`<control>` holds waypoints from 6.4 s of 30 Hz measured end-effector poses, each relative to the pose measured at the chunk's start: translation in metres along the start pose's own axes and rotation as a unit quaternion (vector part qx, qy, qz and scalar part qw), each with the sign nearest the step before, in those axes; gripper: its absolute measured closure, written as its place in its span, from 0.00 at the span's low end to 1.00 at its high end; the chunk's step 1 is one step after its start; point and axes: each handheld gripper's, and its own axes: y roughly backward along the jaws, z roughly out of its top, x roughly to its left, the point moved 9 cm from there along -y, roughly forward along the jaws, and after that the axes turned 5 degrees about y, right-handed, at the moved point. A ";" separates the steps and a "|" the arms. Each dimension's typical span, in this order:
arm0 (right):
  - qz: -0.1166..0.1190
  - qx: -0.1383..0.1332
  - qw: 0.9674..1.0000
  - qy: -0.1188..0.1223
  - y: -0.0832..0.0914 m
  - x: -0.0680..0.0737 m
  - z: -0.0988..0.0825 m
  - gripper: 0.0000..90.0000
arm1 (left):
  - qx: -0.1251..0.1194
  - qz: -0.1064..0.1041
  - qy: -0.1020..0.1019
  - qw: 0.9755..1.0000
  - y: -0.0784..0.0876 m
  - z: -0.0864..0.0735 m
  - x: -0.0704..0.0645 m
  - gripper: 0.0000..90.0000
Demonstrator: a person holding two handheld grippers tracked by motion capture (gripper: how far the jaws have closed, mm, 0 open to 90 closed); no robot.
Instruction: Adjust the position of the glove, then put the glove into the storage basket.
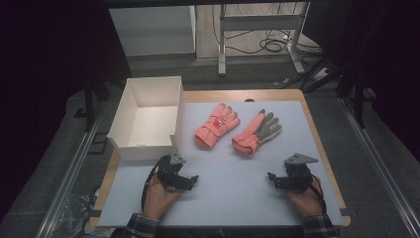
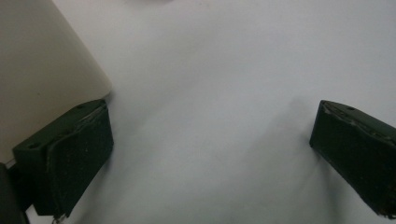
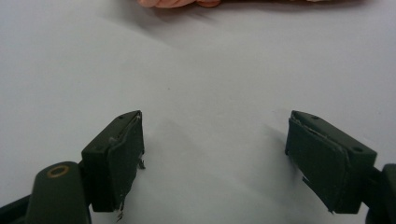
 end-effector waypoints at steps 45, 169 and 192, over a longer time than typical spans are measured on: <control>0.030 -0.010 1.000 -0.004 -0.004 -0.003 0.040 0.40 | -0.003 -0.001 0.002 1.000 0.000 0.000 0.000 0.00; 0.094 -0.036 0.992 -0.082 -0.014 0.043 0.114 0.99 | -0.004 0.000 0.001 1.000 0.000 0.000 0.000 0.00; 0.090 -0.022 0.994 -0.057 -0.022 0.039 0.093 0.88 | -0.004 -0.001 0.002 1.000 0.000 0.000 0.000 0.00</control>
